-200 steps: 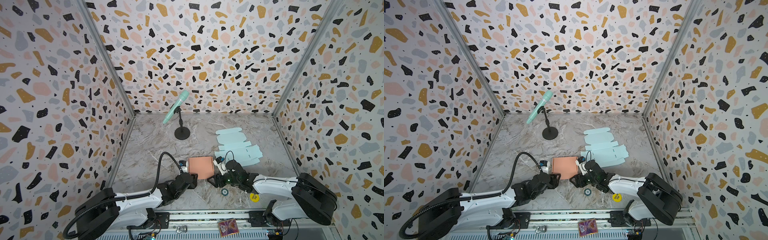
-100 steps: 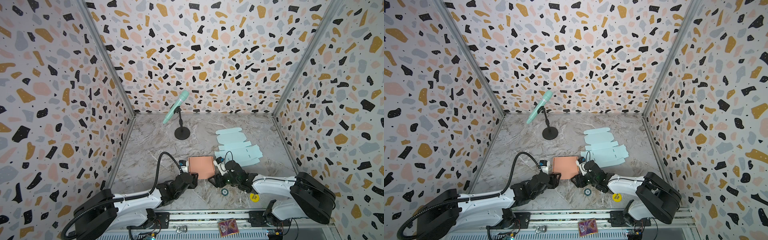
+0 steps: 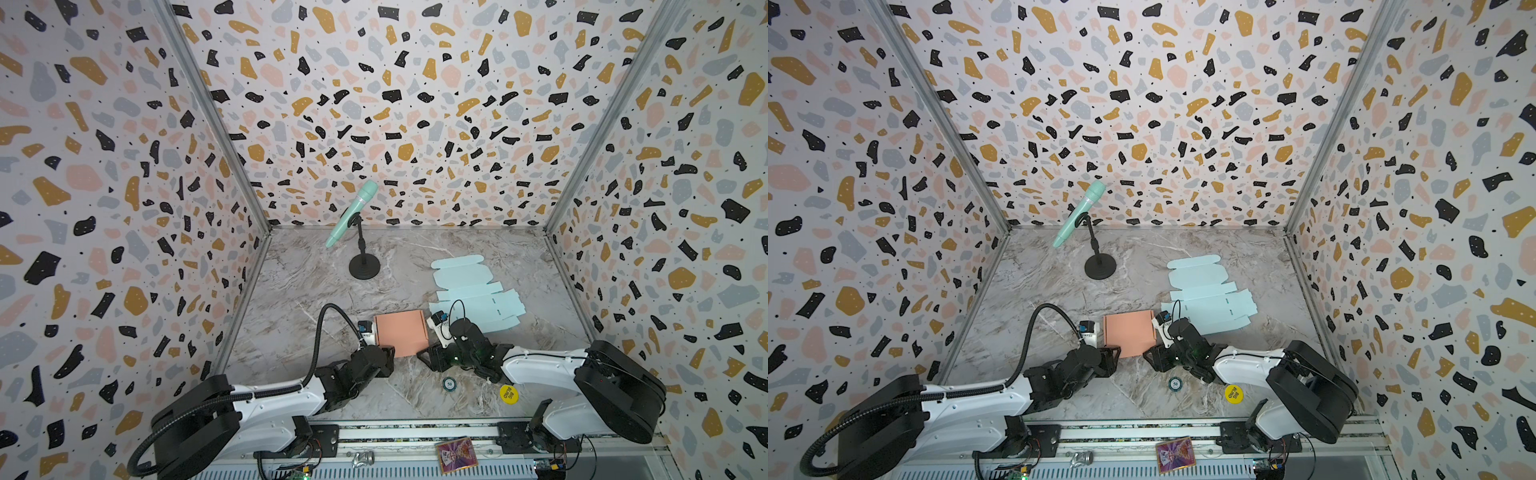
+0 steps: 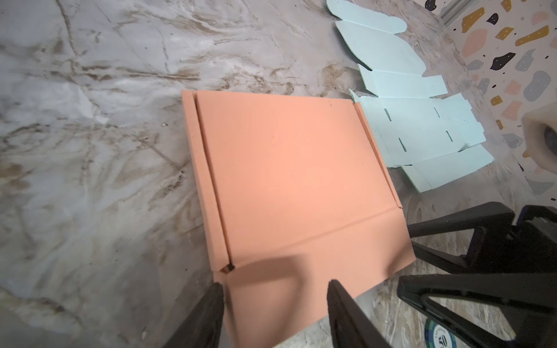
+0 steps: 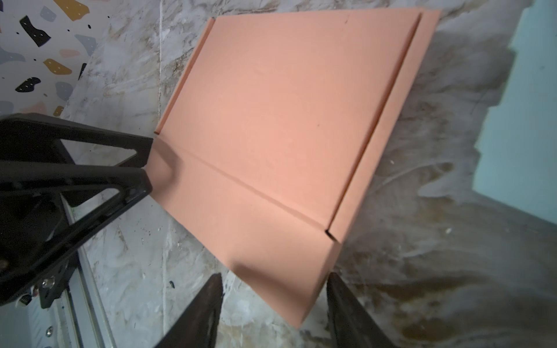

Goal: Assemble paper box
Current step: Close the paper box at the center of the table.

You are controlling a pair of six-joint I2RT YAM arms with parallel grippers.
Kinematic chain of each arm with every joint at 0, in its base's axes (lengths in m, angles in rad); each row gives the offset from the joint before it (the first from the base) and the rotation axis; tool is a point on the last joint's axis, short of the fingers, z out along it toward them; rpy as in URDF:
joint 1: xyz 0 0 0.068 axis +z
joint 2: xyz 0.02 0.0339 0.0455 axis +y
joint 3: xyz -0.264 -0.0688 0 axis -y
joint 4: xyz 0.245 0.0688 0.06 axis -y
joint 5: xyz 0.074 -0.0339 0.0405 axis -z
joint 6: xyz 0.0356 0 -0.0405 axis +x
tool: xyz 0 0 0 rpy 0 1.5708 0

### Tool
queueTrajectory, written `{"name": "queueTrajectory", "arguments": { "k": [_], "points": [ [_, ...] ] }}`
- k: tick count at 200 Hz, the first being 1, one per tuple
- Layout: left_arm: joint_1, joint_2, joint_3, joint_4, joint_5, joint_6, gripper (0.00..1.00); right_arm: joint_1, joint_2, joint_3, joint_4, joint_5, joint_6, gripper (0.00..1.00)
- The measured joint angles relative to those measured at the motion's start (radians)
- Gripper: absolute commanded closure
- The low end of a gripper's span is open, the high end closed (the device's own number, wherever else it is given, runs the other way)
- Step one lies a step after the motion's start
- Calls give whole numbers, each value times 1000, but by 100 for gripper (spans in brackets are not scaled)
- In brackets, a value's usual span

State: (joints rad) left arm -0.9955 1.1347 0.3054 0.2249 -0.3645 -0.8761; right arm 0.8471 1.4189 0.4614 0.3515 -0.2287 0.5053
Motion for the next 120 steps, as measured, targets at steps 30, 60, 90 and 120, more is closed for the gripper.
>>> {"name": "queueTrajectory", "arguments": {
  "k": [30,60,90,120],
  "points": [
    [16,-24,0,-4,1,1,40,-9,2,2,0,-3,-10,44],
    [45,-61,0,-28,7,14,38,-10,7,11,0,-3,-17,44],
    [119,-90,15,-68,19,60,31,-10,9,17,1,-3,-18,44],
    [230,-34,94,-87,47,135,28,-13,21,19,1,-3,-21,44]
  ]
}}
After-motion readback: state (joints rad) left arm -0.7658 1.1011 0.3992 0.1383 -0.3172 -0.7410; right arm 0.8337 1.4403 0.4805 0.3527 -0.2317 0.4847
